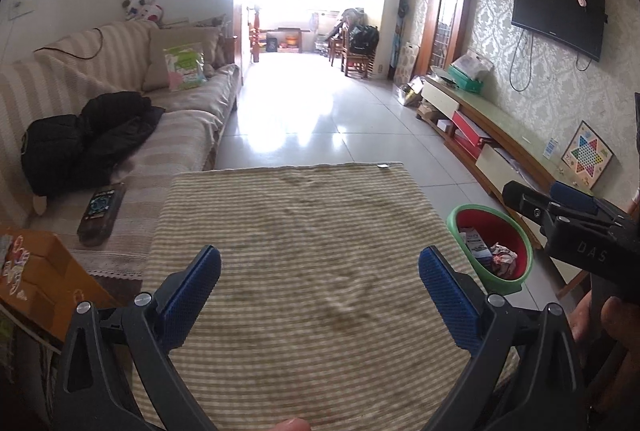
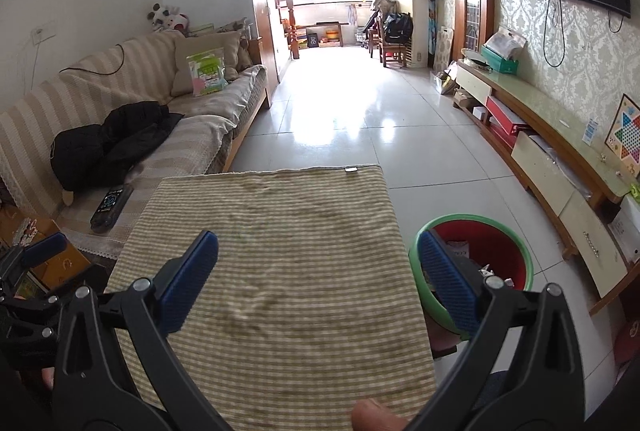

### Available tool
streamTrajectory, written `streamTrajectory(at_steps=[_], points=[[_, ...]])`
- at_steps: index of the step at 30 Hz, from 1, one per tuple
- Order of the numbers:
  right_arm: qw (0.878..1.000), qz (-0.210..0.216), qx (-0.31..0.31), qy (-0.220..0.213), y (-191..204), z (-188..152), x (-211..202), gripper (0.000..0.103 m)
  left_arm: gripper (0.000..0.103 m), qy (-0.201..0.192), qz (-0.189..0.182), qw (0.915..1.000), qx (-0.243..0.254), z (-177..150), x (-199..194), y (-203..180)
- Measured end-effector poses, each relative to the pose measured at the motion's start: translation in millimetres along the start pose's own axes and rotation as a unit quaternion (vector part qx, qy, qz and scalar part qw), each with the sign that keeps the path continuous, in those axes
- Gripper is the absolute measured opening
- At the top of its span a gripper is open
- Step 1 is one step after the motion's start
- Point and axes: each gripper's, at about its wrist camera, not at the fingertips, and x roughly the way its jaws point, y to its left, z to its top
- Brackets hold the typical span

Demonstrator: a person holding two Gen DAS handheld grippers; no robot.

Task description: Collect trash

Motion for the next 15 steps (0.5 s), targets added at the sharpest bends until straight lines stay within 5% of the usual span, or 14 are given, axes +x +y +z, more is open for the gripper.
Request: streamTrajectory(at_steps=[4,15], points=[[1.000,0.002,-0.012,-0.011,18,-1,-16,0.098,0.095,-0.017,0.029,0.9993,-0.014,-7,-18,15],[0.999,0.023,-0.028,-0.037,46,-4,-48,0.098,0.095,-0.069,0.037,0.9969,0.001,-8,-54,12]])
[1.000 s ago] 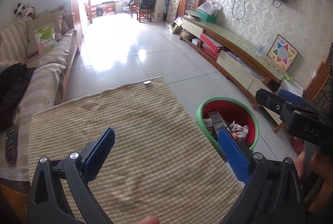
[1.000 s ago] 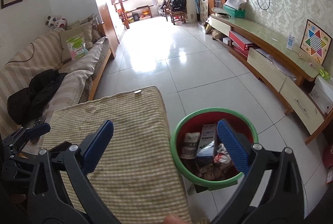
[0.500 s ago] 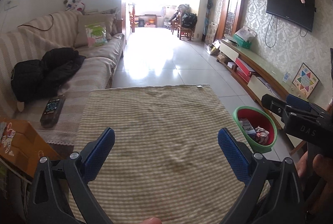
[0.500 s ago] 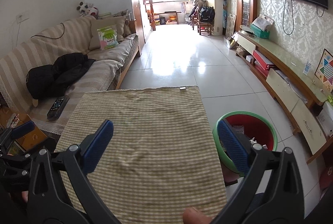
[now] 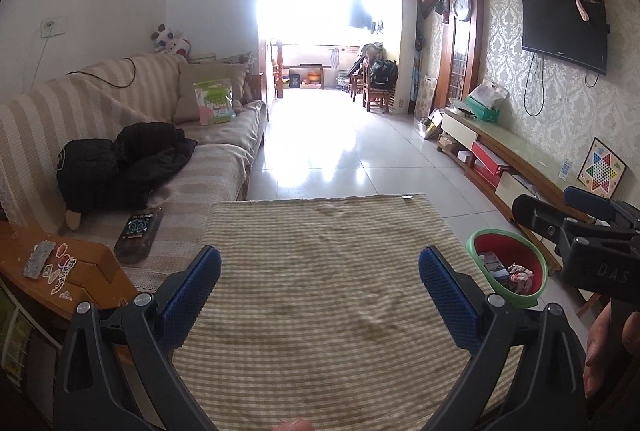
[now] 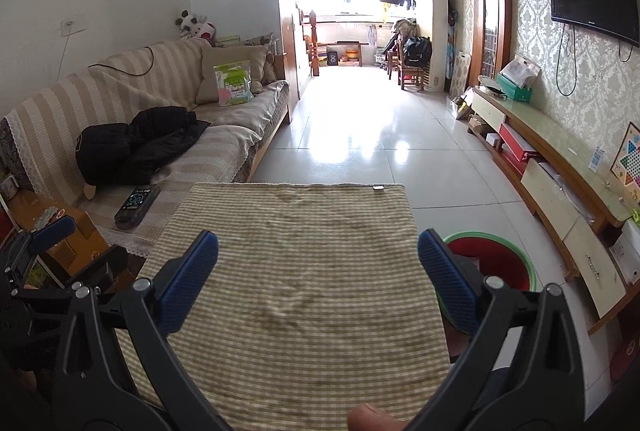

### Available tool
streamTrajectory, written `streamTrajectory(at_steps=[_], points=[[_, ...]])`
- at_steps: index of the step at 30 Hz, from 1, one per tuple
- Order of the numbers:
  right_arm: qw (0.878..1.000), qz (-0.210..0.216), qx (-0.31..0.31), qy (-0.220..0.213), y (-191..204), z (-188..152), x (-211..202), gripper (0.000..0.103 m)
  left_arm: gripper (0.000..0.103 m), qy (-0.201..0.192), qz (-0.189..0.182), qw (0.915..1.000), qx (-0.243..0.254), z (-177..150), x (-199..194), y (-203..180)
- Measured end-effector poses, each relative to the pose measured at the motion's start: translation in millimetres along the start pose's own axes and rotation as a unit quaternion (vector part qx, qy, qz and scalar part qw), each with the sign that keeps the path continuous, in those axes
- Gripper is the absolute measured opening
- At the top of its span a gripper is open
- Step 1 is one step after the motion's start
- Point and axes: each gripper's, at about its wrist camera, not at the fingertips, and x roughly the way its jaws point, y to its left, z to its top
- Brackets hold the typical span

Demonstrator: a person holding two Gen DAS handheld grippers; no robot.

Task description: Collect trash

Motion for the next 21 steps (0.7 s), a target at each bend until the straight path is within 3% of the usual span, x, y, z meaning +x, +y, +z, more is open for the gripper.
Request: streamTrajectory(at_steps=[21], points=[[1.000,-0.005,0.001,-0.010,1,-1,-9,0.098,0.095,0.001,0.021,0.9997,-0.012,-1,-8,8]])
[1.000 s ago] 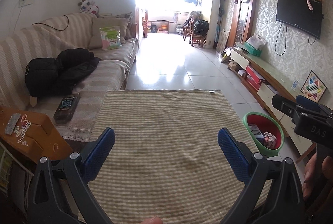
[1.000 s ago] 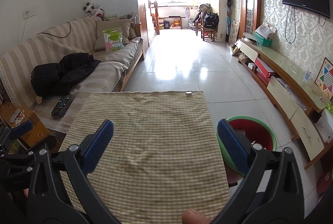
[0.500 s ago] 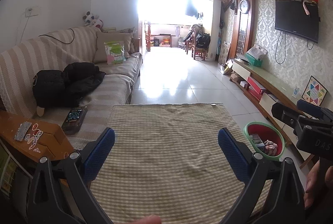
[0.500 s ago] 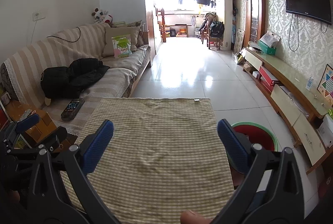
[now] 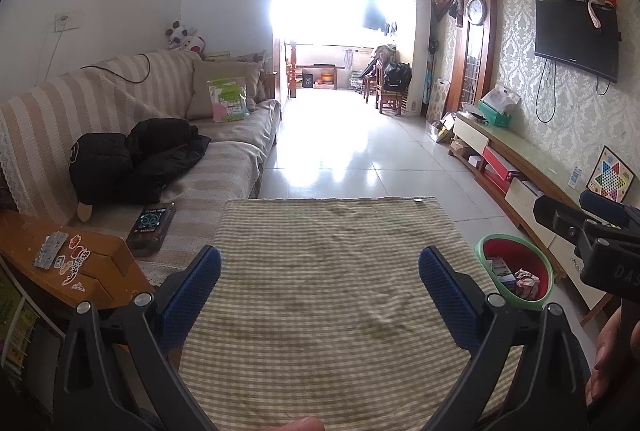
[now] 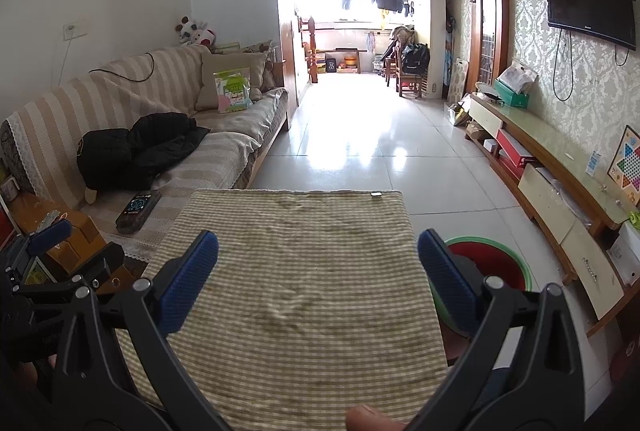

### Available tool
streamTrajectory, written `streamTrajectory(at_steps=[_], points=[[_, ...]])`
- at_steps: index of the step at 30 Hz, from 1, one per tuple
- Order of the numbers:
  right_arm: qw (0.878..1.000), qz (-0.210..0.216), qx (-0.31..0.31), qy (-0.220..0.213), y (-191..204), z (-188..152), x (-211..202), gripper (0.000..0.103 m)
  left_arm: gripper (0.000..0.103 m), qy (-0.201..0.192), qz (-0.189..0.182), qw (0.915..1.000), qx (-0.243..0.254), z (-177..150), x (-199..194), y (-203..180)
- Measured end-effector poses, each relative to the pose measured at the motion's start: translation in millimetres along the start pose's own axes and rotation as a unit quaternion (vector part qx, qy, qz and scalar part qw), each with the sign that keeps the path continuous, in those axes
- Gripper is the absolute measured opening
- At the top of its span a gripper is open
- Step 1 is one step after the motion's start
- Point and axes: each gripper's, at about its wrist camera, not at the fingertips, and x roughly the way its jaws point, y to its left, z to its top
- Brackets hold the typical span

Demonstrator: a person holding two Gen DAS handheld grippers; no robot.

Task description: Collect trash

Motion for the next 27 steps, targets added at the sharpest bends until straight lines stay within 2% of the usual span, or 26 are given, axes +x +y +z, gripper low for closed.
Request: streamTrajectory(at_steps=[27], points=[[1.000,0.002,0.000,0.014,-2.1,-5.6,7.3,0.098,0.095,0.009,-0.007,0.9999,-0.003,-3.0,4.8,-5.1]])
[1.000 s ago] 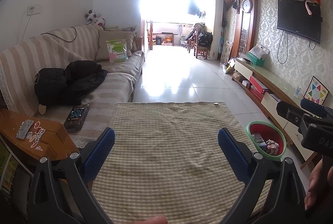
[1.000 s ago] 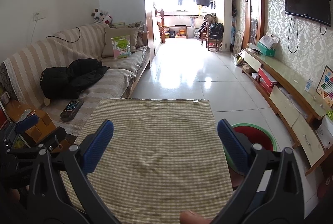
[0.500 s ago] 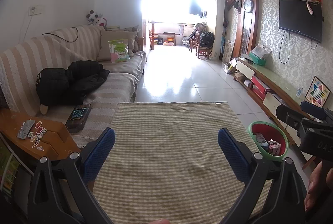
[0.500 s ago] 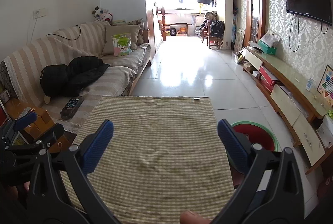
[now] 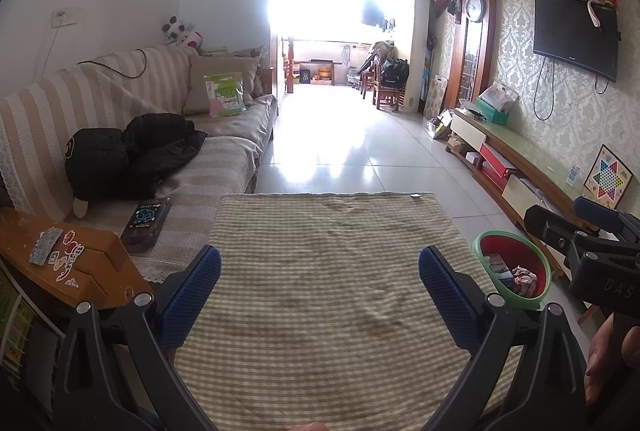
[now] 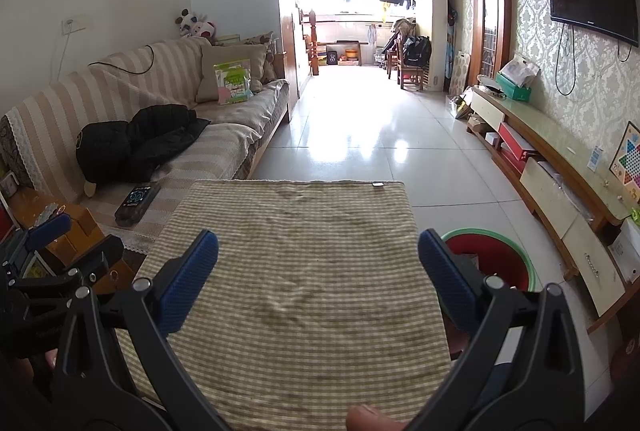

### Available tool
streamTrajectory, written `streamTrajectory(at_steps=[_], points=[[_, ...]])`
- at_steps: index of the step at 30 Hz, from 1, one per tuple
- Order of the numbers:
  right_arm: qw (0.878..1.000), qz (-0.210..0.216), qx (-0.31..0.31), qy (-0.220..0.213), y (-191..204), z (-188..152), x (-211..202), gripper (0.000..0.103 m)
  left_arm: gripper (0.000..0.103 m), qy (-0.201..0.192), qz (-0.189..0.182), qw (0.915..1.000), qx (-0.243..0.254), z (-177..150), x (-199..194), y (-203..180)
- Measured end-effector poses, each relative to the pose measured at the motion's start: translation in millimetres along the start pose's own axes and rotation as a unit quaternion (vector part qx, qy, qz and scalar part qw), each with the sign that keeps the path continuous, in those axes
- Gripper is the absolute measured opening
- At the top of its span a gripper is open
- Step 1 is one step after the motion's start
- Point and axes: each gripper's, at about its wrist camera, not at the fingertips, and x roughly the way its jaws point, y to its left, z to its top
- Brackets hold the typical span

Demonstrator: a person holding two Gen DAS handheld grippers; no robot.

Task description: Collect trash

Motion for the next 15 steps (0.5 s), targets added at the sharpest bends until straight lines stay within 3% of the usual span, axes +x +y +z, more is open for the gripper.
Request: streamTrajectory(at_steps=[15], points=[[1.000,0.001,0.002,0.002,-1.3,-1.3,0.7,0.098,0.095,0.011,-0.012,0.9999,0.000,-2.8,4.1,-1.5]])
